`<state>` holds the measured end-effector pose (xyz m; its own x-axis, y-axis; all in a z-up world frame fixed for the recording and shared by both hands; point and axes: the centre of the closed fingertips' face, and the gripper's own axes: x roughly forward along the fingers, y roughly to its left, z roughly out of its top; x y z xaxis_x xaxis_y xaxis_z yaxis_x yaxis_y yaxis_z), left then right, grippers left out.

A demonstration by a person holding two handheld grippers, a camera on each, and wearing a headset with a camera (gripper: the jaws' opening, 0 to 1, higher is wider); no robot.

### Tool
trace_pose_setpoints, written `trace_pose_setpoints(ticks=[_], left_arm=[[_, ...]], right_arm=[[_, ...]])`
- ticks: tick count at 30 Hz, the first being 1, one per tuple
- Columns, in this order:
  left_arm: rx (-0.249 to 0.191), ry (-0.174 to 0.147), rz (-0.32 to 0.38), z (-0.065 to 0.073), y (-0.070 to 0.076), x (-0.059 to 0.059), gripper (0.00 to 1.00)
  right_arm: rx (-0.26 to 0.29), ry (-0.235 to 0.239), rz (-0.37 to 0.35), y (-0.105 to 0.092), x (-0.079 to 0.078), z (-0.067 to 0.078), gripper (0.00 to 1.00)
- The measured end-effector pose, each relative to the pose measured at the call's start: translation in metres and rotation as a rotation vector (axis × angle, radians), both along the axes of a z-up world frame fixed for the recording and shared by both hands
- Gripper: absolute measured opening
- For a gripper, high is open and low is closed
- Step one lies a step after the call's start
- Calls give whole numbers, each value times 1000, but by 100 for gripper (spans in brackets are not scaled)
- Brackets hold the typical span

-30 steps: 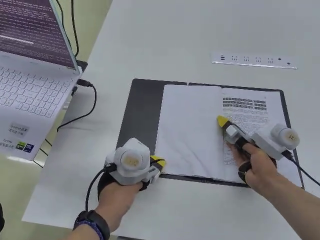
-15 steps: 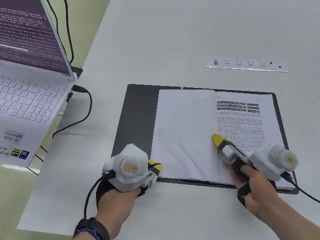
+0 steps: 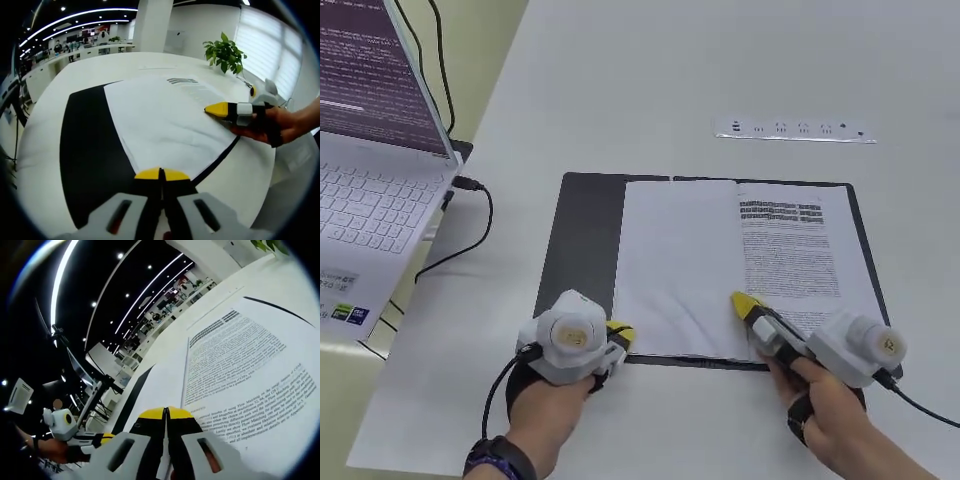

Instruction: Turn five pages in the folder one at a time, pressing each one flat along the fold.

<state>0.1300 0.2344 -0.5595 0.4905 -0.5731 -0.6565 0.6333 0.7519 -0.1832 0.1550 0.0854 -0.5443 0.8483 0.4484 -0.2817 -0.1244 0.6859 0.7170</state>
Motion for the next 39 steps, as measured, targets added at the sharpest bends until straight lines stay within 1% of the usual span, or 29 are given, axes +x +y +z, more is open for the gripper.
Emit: trace_pose_setpoints(ticks=[3,7,9,11,12,13,14,16,19,21,22,25,26,27,28,29,30,32,33,34,35,36,38,39], left_arm=[[5,-3,2,0,0,0,0],[13,-9,9,0,0,0,0],[16,-12,11,0,0,0,0],[19,-17,11,0,0,0,0],[12,-15,17,0,0,0,0],[5,-13,21,0,1,0,0],[-1,-11,27,1,1,0,0],[-29,15,69,1,1,1,0],[-33,25,82,1,1,1,0],[-77,99,100,1,-2,-4,0],[-75,96,108,2,0,-1,0],[-86,137,129,2,1,-1,0],[-87,140,137,4,2,-1,0],[-92,152,165,7,4,-3,0],[-109,178,191,9,4,-6,0],[-136,213,209,12,3,-11,0],[-133,205,204,14,5,-12,0],[-112,168,190,20,7,-17,0],[-112,163,180,22,7,-20,0],[-115,161,173,25,6,-24,1],[-113,158,169,27,7,-27,3],[-111,150,161,30,6,-30,6],[-105,135,137,34,6,-35,9],[-93,121,123,37,6,-38,11]], right_arm=[[2,3,-1,1,-5,0,0],[-9,8,16,4,-15,-1,0],[-17,12,28,5,-20,-1,0],[-41,18,49,8,-27,-2,0],[-82,14,75,9,-30,-2,0],[-91,17,85,10,-32,-3,0],[-86,22,83,10,-32,-3,0],[-87,35,86,10,-36,-3,0],[-97,43,84,10,-42,-3,0],[-106,47,92,10,-45,-3,0],[-109,52,98,10,-46,-3,0],[-109,79,111,10,-52,-3,0],[-107,92,119,10,-54,-2,0],[-102,121,133,11,-58,-2,0],[-108,127,152,11,-61,-1,0],[-123,124,169,10,-63,0,0],[-148,119,181,7,-65,3,0],[-156,111,201,3,-71,9,3],[-165,107,205,0,-73,12,5],[-195,105,218,-5,-77,13,7],[-213,105,222,-9,-79,13,9],[-228,104,222,-15,-82,14,11],[-239,105,216,-23,-86,15,15],[-252,106,211,-29,-89,17,17]])
